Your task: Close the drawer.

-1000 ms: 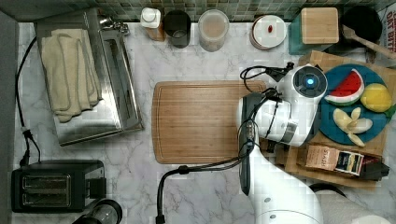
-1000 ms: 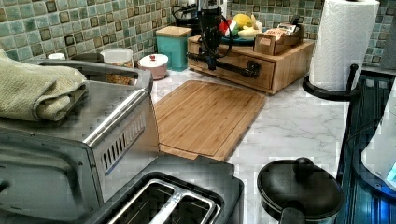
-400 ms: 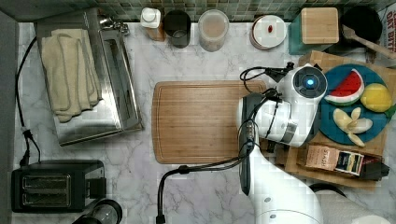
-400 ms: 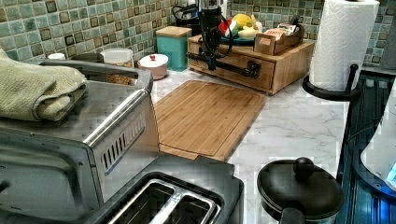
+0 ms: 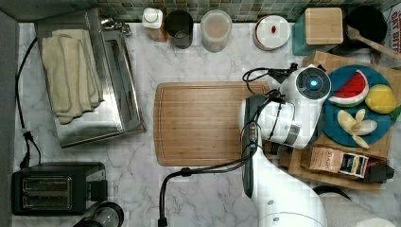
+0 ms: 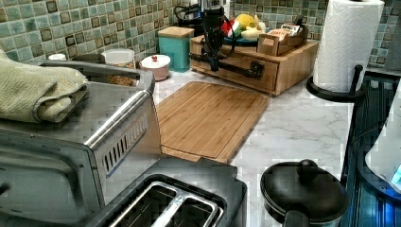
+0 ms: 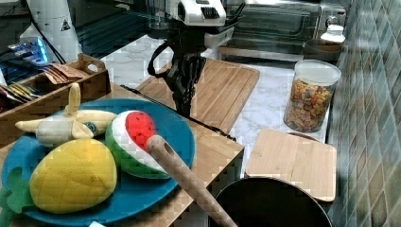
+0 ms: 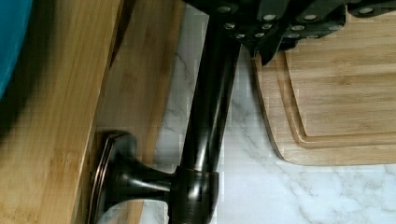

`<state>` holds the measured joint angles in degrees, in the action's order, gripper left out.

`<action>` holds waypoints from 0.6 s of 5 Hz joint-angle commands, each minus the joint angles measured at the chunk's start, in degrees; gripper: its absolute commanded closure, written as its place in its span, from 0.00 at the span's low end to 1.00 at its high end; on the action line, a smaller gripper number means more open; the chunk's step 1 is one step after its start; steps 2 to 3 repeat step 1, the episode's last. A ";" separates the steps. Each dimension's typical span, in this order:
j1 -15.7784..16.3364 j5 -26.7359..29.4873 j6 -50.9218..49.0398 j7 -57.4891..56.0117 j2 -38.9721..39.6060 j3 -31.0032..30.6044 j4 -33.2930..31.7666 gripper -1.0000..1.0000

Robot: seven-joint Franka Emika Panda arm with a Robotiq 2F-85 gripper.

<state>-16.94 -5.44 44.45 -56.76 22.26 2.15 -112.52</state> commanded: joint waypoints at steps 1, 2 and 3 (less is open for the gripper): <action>-8.98 -1.93 2.38 -5.37 -0.31 7.65 1.38 1.00; -8.98 -1.93 2.38 -5.37 -0.31 7.65 1.38 1.00; -8.98 -1.93 2.38 -5.37 -0.31 7.65 1.38 1.00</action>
